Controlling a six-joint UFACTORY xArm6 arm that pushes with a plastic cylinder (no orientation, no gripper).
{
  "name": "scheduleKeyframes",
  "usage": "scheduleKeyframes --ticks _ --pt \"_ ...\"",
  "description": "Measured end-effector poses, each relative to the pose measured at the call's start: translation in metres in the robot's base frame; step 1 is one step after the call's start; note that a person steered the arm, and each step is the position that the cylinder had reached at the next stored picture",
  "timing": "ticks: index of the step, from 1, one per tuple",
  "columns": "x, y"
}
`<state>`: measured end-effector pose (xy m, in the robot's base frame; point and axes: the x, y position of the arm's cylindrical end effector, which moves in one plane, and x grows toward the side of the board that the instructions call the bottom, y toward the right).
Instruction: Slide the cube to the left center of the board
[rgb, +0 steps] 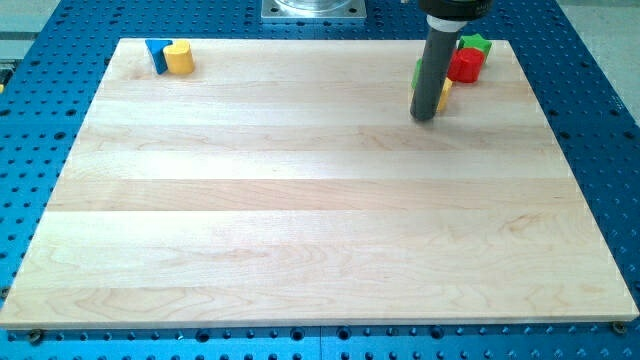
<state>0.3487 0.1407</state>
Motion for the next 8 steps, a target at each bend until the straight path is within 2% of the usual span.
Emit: scheduleKeyframes --ticks 2,4,6,7,8 --pt "0.002 0.0" --pt "0.018 0.035" --pt "0.016 0.05" --pt "-0.003 0.098" --pt "-0.042 0.117"
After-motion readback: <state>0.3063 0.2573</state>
